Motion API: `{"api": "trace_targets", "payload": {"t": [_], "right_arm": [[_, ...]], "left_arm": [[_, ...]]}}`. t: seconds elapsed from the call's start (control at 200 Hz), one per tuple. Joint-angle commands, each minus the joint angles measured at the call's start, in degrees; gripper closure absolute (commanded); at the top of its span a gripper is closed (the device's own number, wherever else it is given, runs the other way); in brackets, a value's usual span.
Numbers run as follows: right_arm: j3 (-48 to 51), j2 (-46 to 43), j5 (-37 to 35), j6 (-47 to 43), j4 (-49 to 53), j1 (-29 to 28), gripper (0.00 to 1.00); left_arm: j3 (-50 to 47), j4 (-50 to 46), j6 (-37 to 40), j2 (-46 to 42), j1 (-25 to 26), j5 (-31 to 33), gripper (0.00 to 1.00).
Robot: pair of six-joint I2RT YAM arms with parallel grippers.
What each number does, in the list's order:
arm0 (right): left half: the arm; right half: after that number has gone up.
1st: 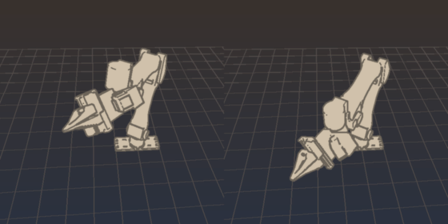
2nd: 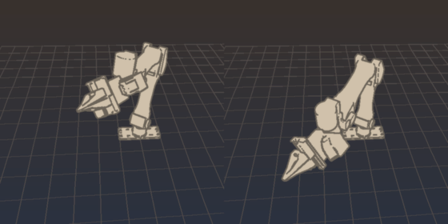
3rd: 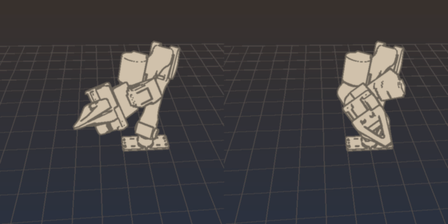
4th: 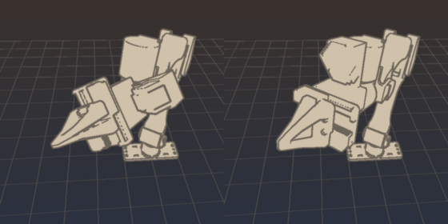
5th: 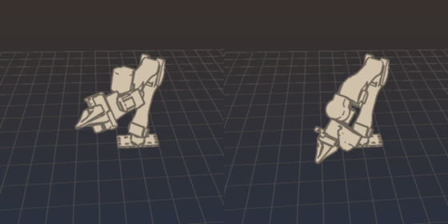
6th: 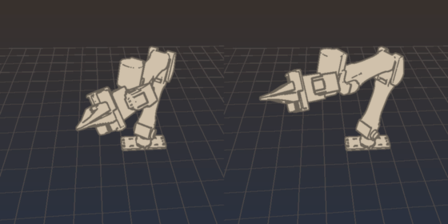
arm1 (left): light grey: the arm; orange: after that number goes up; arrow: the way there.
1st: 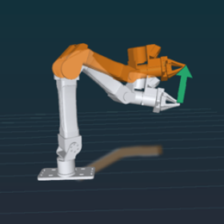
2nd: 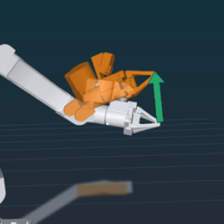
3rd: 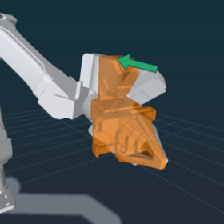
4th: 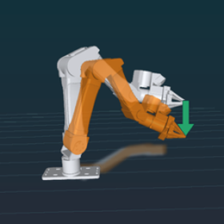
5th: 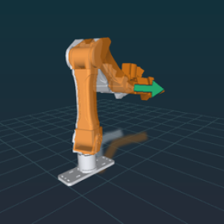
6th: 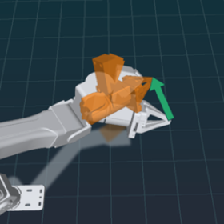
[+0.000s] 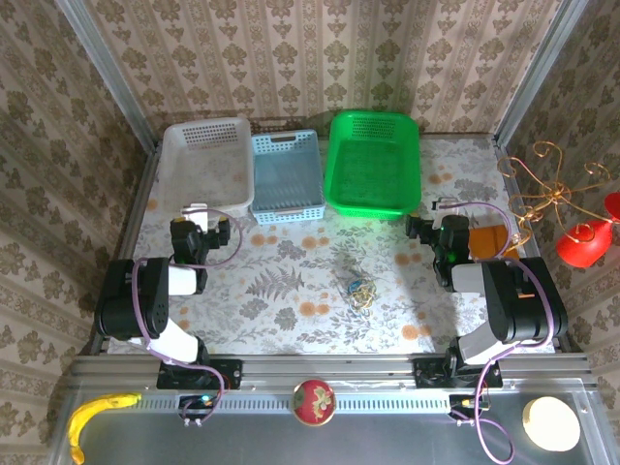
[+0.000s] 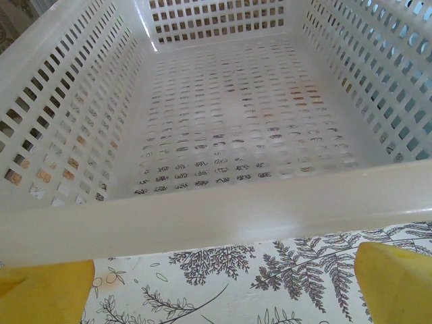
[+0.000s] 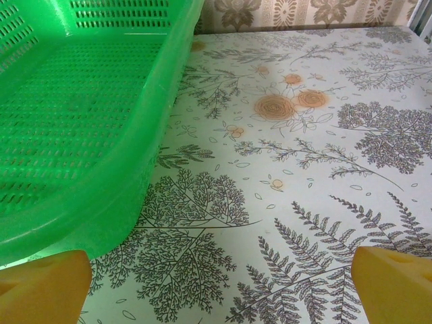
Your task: Untangle the cables
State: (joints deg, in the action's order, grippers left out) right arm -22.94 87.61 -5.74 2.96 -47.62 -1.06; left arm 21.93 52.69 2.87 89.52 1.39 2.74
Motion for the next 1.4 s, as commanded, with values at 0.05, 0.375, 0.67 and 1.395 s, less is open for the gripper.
{"api": "trace_targets", "payload": {"t": [0.05, 0.375, 0.67, 1.395], "right_arm": [[-0.72, -0.01, 0.38, -0.68, -0.72, -0.03, 0.00], [-2.77, -6.23, -0.10, -0.51, 8.20, -0.08, 0.00], [-11.30, -16.82, -0.57, 5.47, 30.80, -0.08, 0.00], [-25.19, -15.75, 12.27, 19.11, 50.79, -11.90, 0.00]], "left_arm": [[0.68, -0.03, 0.53, -0.24, -0.58, -0.88, 0.00], [0.17, -3.74, -0.37, -6.21, -0.51, 1.36, 0.00], [3.33, -14.66, -1.64, -13.93, -0.29, 6.02, 0.00], [17.46, -41.41, -14.87, -26.32, 3.70, 4.69, 0.00]]}}
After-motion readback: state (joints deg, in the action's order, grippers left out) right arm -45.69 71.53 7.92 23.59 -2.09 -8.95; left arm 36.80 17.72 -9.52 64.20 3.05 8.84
